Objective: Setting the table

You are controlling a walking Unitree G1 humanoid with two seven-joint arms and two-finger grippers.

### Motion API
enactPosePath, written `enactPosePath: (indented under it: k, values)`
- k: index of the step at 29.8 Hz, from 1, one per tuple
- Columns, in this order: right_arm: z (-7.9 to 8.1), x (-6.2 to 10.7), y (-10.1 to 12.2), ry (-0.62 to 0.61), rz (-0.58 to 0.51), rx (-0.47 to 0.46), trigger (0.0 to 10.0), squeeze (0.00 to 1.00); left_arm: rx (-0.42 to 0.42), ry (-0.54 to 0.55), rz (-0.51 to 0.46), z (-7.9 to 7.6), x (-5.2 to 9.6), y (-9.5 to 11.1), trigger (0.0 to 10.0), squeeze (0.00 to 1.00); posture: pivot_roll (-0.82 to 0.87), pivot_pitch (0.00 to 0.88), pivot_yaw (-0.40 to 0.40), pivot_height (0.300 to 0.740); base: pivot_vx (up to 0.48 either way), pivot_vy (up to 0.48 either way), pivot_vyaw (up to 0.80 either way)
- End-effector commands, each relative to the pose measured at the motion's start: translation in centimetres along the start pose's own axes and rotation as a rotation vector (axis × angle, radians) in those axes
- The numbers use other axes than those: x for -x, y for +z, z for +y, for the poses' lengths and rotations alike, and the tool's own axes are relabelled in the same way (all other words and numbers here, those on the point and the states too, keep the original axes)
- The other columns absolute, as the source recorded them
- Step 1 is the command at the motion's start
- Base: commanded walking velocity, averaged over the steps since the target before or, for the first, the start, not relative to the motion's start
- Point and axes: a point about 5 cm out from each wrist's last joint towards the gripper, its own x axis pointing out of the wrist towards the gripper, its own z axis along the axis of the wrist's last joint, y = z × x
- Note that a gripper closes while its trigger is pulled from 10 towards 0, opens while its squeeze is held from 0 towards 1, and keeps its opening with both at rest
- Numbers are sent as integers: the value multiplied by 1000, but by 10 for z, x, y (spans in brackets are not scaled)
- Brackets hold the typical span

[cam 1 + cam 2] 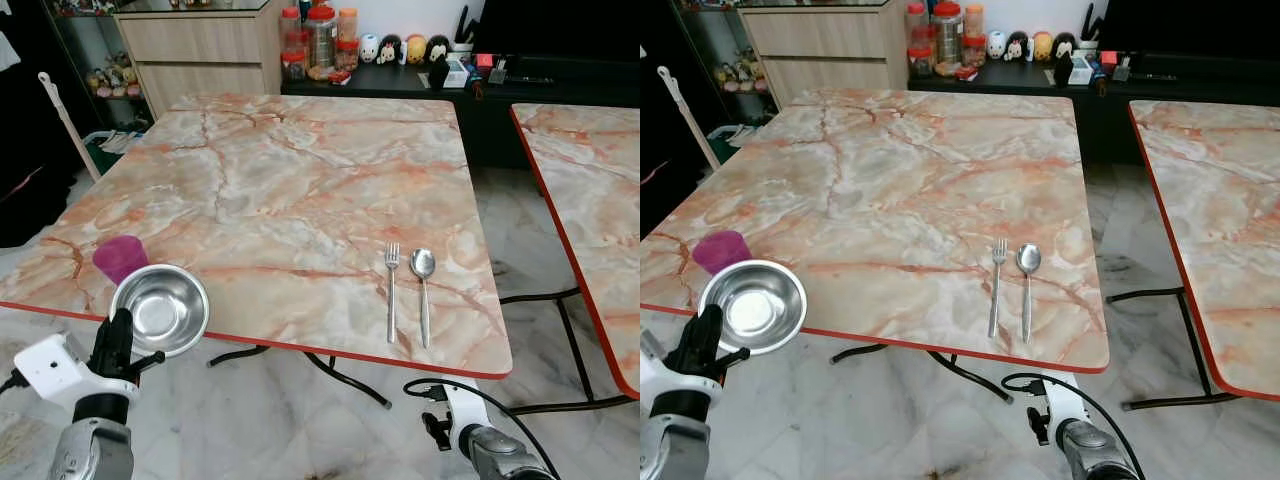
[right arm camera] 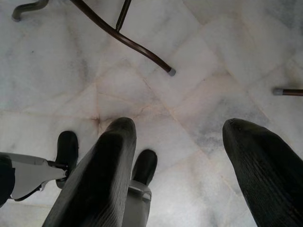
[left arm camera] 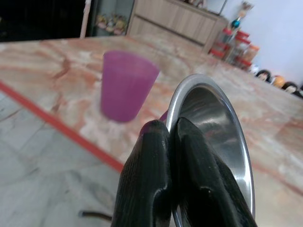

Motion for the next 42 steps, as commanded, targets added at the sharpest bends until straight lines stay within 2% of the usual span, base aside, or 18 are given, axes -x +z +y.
enactPosePath:
  k: [1, 4, 7, 12, 17, 21, 26, 30, 33, 36, 41, 42]
  values:
    - [-1, 0, -1, -1, 1, -7, 10000, 0, -20, 31, -39, 4, 7, 9, 10000, 0, 98, 35, 21, 740, 0, 0, 0]
    - [-1, 0, -1, -1, 2, -8, 10000, 0, -44, 91, -37, 13, 14, 9, 10000, 0, 100, 36, 21, 740, 0, 0, 0]
    - [-1, 0, -1, -1, 2, -8, 10000, 0, -101, 218, -48, 33, 16, 7, 10000, 0, 97, 37, 20, 740, 0, 0, 0]
    - [-1, 0, -2, -3, 1, -11, 10000, 0, -123, 294, -60, 45, 18, 7, 10000, 0, 92, 36, 23, 740, 0, 0, 0]
    - [-1, 0, -2, -4, 3, -10, 10000, 0, -179, 384, -47, 56, 19, 6, 10000, 0, 96, 38, 19, 740, 0, 0, 0]
    - [-2, 0, -2, -9, 4, -9, 10000, 0, -237, 419, 23, 59, 7, -4, 10000, 0, 96, 38, 19, 740, 0, 0, 0]
    - [-2, 0, -2, -12, 4, -13, 10000, 0, -270, 489, 48, 64, 0, -9, 10000, 0, 79, 35, 29, 740, 0, 0, 0]
    - [-2, 0, -2, -12, 4, -14, 10000, 0, -274, 503, 43, 65, -2, -9, 10000, 0, 79, 35, 29, 740, 0, 0, 0]
    - [-1, 0, -3, -13, 4, -20, 10000, 0, -314, 569, 116, 72, -10, -20, 10000, 0, 70, 37, 32, 740, 0, 0, 0]
    - [-1, 0, -3, -14, 4, -20, 10000, 0, -306, 598, 153, 75, -15, -26, 10000, 0, 70, 37, 32, 740, 0, 0, 0]
    - [-1, 0, -3, -24, 3, -24, 10000, 0, -338, 611, 239, 79, -24, -39, 10000, 0, 55, 31, 40, 740, 0, 0, 0]
    - [-1, 0, -3, -22, 3, -25, 10000, 0, -355, 618, 290, 82, -27, -46, 10000, 0, 53, 31, 40, 740, 0, 0, 0]
